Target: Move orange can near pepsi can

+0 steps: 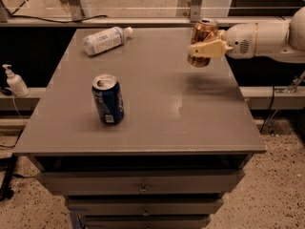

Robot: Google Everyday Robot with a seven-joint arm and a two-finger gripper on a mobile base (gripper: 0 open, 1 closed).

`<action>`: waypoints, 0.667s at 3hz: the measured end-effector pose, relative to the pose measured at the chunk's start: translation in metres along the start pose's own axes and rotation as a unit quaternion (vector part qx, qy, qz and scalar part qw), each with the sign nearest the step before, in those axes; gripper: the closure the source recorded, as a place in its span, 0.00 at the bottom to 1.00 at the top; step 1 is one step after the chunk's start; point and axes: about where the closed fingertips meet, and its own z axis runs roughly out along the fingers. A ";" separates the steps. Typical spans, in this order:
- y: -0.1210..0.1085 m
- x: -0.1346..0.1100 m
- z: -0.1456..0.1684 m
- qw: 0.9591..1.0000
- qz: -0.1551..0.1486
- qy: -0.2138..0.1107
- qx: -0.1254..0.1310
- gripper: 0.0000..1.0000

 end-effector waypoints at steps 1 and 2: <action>0.000 -0.001 0.004 1.000 -0.001 0.000 -0.005 1.00; 0.017 0.002 0.012 0.999 -0.007 0.007 -0.034 1.00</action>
Offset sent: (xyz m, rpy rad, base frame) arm -0.0171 0.0184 -0.0083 -0.0053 0.0165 0.0962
